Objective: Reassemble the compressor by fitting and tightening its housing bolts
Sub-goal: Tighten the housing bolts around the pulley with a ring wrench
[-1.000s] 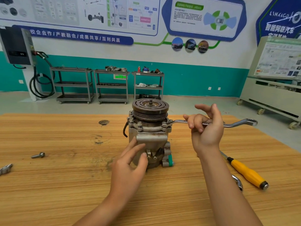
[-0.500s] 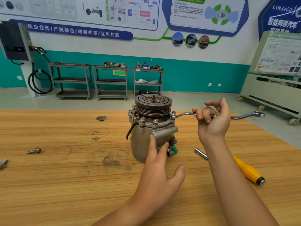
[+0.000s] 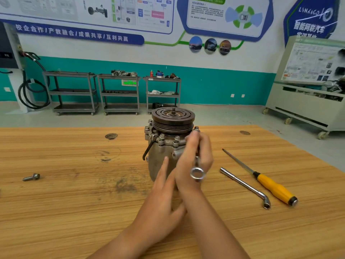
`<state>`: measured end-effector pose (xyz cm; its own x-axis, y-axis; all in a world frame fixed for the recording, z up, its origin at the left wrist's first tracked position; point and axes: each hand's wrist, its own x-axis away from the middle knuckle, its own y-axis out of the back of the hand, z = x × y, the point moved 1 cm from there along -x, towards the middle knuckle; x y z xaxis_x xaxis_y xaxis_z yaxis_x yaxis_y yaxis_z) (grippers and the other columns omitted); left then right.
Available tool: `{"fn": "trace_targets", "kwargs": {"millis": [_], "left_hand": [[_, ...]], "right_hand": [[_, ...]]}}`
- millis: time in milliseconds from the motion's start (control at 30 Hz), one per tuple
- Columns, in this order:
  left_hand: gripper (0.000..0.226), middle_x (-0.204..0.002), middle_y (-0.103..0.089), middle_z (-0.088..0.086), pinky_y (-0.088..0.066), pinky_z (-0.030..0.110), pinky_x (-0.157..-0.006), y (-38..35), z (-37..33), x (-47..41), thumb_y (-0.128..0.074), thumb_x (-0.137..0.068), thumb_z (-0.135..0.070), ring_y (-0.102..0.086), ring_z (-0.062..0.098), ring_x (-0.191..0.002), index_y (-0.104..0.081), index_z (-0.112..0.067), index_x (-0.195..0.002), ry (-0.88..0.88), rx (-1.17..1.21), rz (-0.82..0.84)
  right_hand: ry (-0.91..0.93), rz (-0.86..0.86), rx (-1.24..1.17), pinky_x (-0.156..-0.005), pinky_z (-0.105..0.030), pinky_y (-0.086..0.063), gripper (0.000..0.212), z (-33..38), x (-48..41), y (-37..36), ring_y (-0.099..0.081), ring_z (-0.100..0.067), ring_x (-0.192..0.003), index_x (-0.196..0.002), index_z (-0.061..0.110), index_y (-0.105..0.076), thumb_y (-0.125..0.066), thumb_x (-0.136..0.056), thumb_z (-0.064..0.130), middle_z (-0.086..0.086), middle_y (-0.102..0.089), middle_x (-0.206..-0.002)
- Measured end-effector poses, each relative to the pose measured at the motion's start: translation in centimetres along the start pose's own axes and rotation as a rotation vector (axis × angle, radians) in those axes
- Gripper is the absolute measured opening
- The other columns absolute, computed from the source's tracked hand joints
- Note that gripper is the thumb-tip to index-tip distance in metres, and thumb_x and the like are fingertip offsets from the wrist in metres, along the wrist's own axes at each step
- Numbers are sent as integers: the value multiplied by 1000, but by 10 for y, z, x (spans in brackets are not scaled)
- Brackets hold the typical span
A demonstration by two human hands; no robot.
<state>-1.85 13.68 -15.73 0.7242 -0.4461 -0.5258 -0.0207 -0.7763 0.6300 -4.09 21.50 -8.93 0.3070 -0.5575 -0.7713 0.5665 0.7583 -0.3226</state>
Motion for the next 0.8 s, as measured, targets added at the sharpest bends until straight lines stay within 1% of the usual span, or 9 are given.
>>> {"fn": "trace_targets", "kwargs": {"millis": [67,133,200,267,333,400,533,600,800], "left_hand": [[62,-146,-23,-16,-18,4,-103,3,2,0,-52,-79,-31,-16,-6,-136,-23,-42,-132,-5,37,-45],[62,-136,-29,-19,-20,2,-99,7,6,-1,-58,-81,-23,-25,-6,-132,-25,-41,-130,15,58,-77],[67,-144,-19,-17,-16,3,-102,6,13,-2,-62,-84,-18,-16,-2,-138,-23,-41,-133,12,28,-76],[70,-150,11,-21,-4,1,-104,3,18,-1,-59,-88,-26,12,-15,-134,-16,-34,-142,48,-43,-35],[71,-142,32,-30,5,-7,-94,0,21,-1,-54,-90,-35,26,-25,-121,-11,-30,-146,101,-92,3],[72,-135,39,-36,6,-11,-87,-1,20,-1,-53,-90,-38,29,-29,-115,-8,-33,-146,128,-103,32],[73,-130,44,-38,4,-11,-83,1,17,-1,-51,-91,-39,25,-22,-121,-5,-35,-146,161,-111,74],[73,-129,45,-38,4,-13,-81,2,17,-2,-51,-91,-39,27,-27,-116,-3,-36,-146,171,-105,93],[74,-126,45,-40,2,-15,-77,3,17,-2,-52,-92,-38,30,-36,-103,-2,-36,-145,176,-119,118]], "right_hand": [[152,57,165,-71,-48,-49,28,3,6,-14,-41,-5,-69,-66,12,-53,-44,-91,21,12,-49,-66],[194,95,278,-71,-55,-47,32,6,10,-23,-42,-10,-74,-68,3,-58,-45,-91,20,-3,-54,-67],[120,107,238,-73,-43,-48,36,14,9,-21,-44,-10,-71,-66,5,-56,-42,-93,24,2,-54,-64],[-91,18,-76,-60,-20,-45,34,28,-7,-8,-46,-3,-55,-65,14,-47,-36,-95,27,11,-49,-53],[-179,-153,-457,-43,-17,-38,33,40,-41,19,-37,-4,-38,-66,16,-41,-29,-94,29,11,-39,-41],[-258,-275,-696,-38,-14,-25,39,39,-83,42,-22,-8,-33,-65,17,-39,-27,-98,35,10,-27,-38],[-753,-343,-765,-35,-15,-12,40,-4,-140,42,-12,-9,-32,-63,18,-32,-26,-102,30,6,-17,-39],[-925,-312,-746,-33,-16,-10,36,-28,-145,34,-13,-9,-30,-63,18,-29,-26,-99,22,6,-18,-38],[-1117,-285,-726,-29,-17,-11,34,-66,-143,33,-15,-10,-26,-62,17,-26,-23,-96,13,6,-19,-34]]}}
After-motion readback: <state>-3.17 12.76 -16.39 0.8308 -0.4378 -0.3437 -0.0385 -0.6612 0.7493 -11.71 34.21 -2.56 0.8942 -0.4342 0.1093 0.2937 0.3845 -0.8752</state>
